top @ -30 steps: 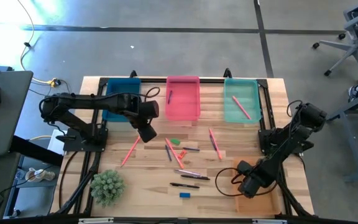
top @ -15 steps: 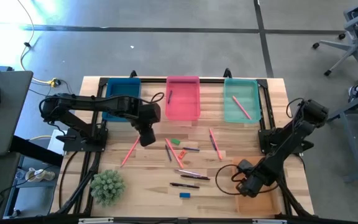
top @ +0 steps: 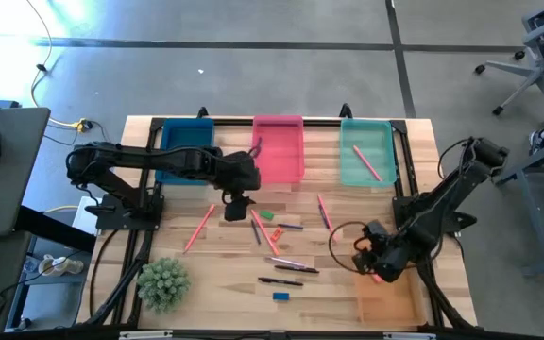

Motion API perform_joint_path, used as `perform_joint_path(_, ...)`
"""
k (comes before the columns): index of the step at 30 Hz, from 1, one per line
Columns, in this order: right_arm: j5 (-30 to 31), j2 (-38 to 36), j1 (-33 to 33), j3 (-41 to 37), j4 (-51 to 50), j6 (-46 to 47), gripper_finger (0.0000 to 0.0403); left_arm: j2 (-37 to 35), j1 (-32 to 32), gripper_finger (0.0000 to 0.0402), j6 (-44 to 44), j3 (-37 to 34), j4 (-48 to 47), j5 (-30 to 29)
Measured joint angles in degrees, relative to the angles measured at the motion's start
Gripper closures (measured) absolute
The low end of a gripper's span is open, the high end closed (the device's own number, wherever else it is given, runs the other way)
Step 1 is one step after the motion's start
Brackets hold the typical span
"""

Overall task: Sort crayons/erasers/pens/pencils in bins
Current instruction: Put the blue crayon into the pink bin

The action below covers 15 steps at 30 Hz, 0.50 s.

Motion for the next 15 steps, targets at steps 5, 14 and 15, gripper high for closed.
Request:
perform_joint_path(5,2.40,-3.06,-4.76,0.02,-3.06,-1.74,0.0265,2.57,-0.97,0.0211,4.86,0.02,0.14,0.02)
perform_joint_path(14,3.37,-9.66,-13.94,0.02,-7.58,-10.61,0.0265,8.59,-2.47,0.0211,7.21,0.10,2.13,0.08)
perform_joint_path(15,3.37,-10.37,-14.63,0.02,-8.19,-11.72,0.0265,9.39,-2.69,0.0211,7.24,0.17,2.21,0.15)
